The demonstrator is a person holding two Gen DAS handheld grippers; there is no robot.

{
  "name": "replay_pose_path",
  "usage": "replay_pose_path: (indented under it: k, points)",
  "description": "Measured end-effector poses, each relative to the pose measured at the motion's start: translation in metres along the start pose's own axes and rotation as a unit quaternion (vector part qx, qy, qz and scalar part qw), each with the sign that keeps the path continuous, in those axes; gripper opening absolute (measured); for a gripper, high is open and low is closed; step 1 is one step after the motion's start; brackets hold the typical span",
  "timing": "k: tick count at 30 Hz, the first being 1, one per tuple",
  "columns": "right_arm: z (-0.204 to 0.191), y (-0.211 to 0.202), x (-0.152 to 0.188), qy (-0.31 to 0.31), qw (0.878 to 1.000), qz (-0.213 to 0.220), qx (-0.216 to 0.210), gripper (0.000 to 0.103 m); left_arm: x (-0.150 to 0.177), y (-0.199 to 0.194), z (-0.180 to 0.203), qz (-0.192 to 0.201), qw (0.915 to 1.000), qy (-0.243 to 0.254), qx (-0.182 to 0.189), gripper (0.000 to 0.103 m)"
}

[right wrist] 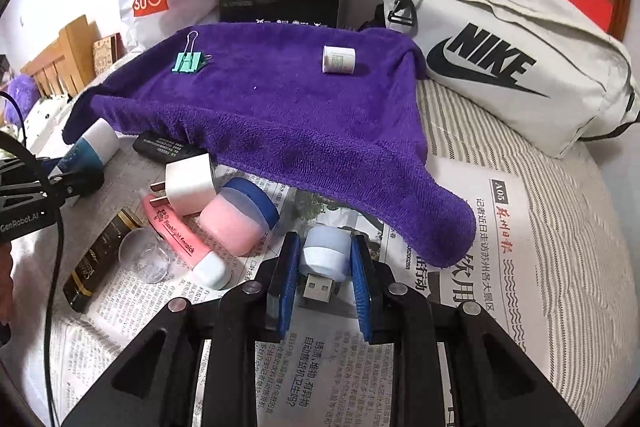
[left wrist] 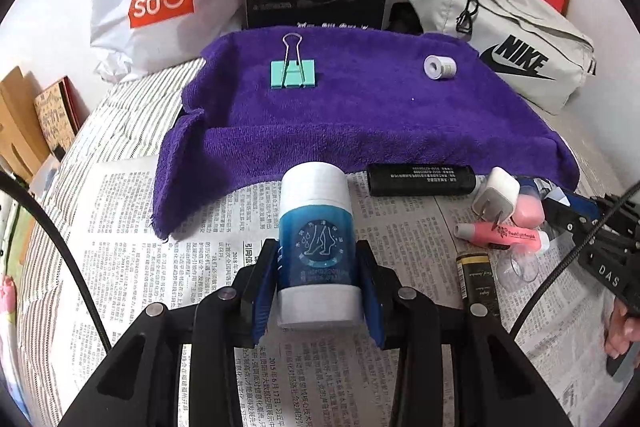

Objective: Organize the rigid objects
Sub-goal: 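Carry the deodorant with the left tool while the right tool carries the USB light toward the towel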

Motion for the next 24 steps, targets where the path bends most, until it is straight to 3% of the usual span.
replay_pose_path:
  k: [11,24]
  points:
    - [0.004,-0.003,-0.001,0.026,0.999,-0.015,-0.037,0.025,-0.006,-0.002,-0.005,-0.019,0.9992,-0.023,0.027,0.034]
    - [0.019,-0.034,-0.024,0.037,0.998,0.006,-0.054,0.025,-0.028,-0.027,-0.006,-0.006,0.9989,-0.032,0.034,0.034]
Point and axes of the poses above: each gripper's, at about its wrist camera, not at the fingertips, and y roughly the way its jaws point, z to its right, x to its underside, the point moved 7 cm from there along y, roughly the way its jaws point, and after that the axes turned 13 degrees about -y, right-handed, at the moved point
